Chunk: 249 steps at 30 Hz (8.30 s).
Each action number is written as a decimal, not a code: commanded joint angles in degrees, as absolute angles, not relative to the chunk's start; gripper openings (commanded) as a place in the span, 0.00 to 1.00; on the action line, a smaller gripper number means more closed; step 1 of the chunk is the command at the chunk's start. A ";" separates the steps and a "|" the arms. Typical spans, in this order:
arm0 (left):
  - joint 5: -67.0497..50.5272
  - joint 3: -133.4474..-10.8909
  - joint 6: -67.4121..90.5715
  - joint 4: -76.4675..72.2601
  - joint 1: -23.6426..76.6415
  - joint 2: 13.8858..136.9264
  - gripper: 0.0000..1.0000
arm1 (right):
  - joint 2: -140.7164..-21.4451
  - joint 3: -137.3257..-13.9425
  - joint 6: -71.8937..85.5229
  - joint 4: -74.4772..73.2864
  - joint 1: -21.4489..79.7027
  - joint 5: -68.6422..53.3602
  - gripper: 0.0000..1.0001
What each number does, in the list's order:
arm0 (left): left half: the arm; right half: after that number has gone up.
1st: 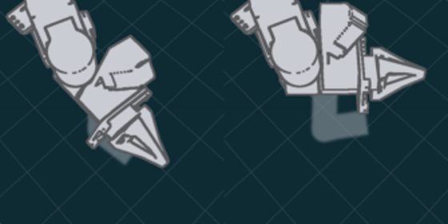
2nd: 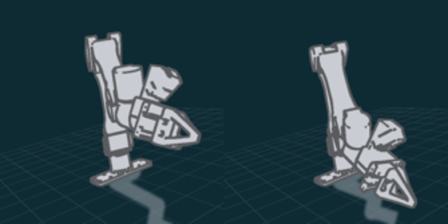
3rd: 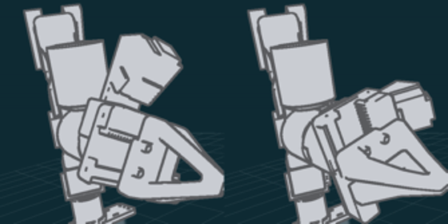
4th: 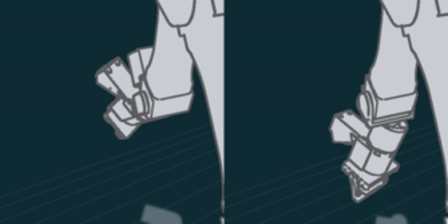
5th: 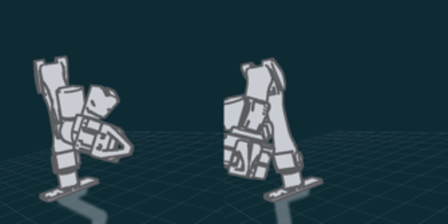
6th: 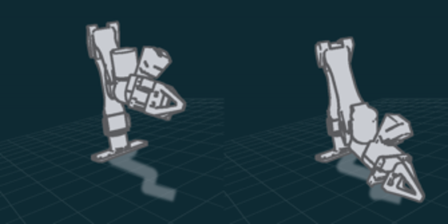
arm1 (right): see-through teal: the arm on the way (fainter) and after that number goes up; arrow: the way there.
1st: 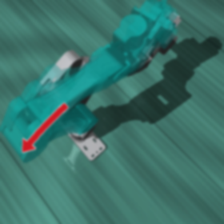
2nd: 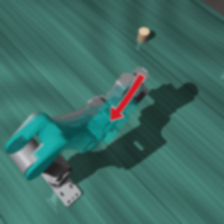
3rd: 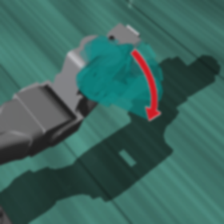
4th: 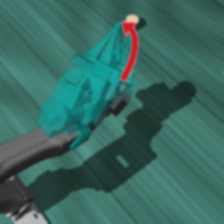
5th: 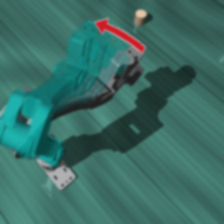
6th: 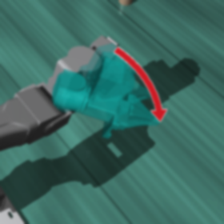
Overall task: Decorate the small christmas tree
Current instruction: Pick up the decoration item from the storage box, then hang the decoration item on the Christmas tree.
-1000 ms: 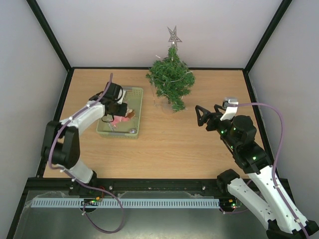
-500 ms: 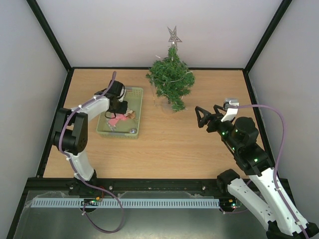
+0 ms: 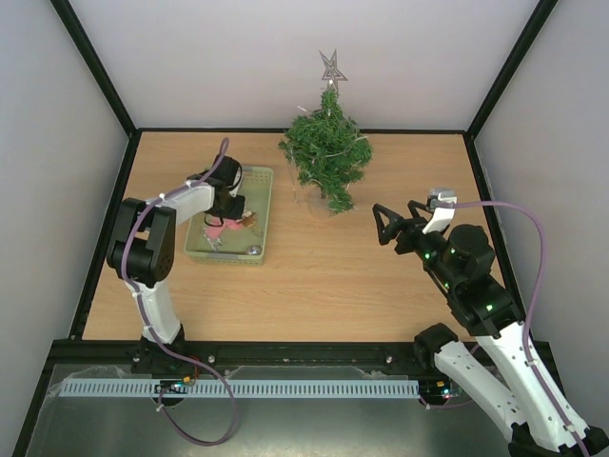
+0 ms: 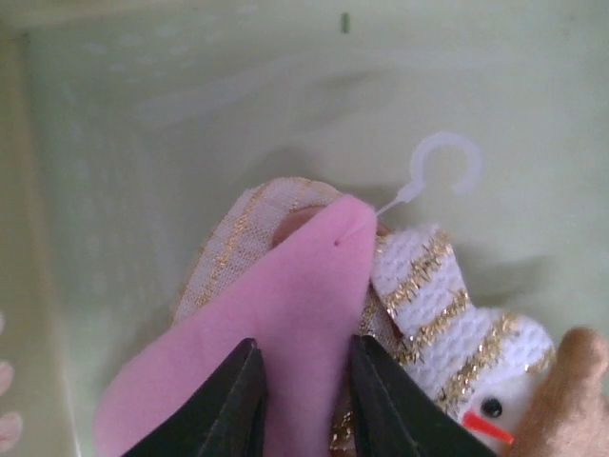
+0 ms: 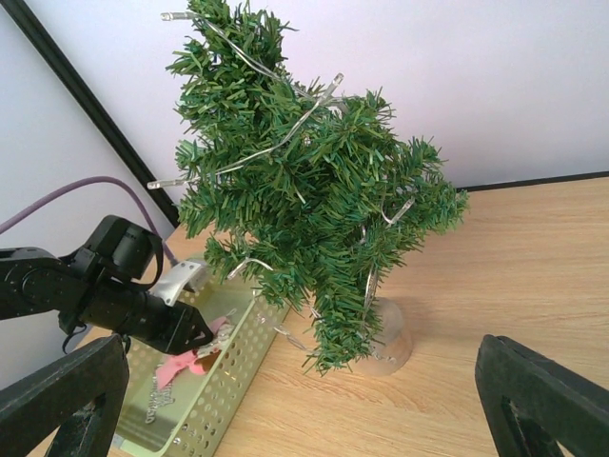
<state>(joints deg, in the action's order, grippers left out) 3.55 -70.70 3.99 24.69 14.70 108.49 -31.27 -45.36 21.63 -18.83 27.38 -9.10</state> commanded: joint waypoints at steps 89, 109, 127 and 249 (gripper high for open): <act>-52.76 -61.50 24.87 -13.70 34.46 68.49 0.03 | -28.26 -38.26 29.56 1.06 27.25 -34.81 0.88; -50.05 -60.16 38.27 -36.73 47.69 71.44 0.03 | -31.28 -32.32 46.41 35.35 27.60 -53.42 0.53; -42.20 -61.50 31.57 -24.55 48.17 70.53 0.37 | -32.58 -36.48 32.93 19.89 28.12 -45.47 0.02; 3.92 -45.39 8.45 13.50 32.10 53.75 1.00 | -50.93 -46.84 19.58 -13.51 33.61 -4.75 0.65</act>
<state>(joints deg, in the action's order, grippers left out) 6.57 -45.04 4.19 13.80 38.20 50.87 -55.68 -48.53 18.00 -15.35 33.52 -4.95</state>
